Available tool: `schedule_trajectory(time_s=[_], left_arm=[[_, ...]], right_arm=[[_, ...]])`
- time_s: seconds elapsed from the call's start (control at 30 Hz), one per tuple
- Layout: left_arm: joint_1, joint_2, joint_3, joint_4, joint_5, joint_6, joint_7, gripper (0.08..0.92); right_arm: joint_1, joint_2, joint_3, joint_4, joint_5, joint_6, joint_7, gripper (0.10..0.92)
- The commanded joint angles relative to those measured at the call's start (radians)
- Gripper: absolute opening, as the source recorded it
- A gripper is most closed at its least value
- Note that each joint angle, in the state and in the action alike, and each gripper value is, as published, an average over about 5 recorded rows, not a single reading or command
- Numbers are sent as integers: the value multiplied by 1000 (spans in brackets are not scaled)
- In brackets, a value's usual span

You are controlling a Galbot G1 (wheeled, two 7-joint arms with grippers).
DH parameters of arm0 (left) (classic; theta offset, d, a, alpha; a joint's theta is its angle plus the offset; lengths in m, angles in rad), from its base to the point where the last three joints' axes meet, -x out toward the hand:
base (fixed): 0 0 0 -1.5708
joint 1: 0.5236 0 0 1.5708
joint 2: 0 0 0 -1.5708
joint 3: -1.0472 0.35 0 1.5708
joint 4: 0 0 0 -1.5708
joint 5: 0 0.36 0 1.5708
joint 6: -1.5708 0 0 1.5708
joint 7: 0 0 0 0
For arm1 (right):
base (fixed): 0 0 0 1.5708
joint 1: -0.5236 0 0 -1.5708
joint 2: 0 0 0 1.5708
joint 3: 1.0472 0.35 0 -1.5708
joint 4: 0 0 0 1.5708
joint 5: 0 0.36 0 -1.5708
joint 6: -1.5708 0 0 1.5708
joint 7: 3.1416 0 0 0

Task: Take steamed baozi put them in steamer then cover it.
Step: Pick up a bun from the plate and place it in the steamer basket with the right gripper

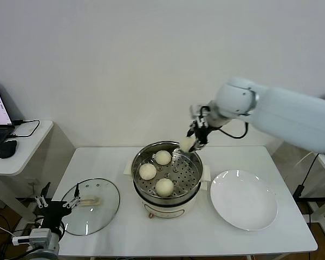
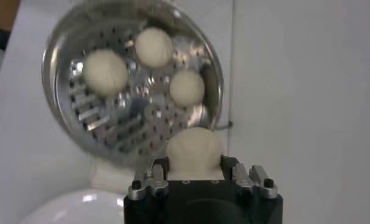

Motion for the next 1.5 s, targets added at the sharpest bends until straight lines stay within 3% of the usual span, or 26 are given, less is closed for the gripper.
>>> schedule_trajectory(time_s=[0.03,0.5,0.9,1.0,1.27,1.4,1.5], left_arm=[[-1,-1,-3,0,-1,1,0,823],[-2,-13,1,6,3,0,-2,823],[-3,-18,0,10,2,-2,-3,823],[-3,-18,0,11,2,-2,-3,823],[-5,-18,1,12,2,-2,-3,823],[-6,-17,5,14,3,-2,-3,823],[-5,-17,7,13,3,-2,-3,823]], right_arm=[[-84,127,-49,-59,10,-60,27,543],[-211,160,-23,-133,-121,-35,16,543],[-239,165,-4,-151,-137,-26,25,547],[-236,155,4,-141,-156,-25,25,586],[-170,40,75,-36,-135,3,2,794],[-159,-51,150,57,-112,48,2,820],[-185,-144,208,138,-72,42,101,822]])
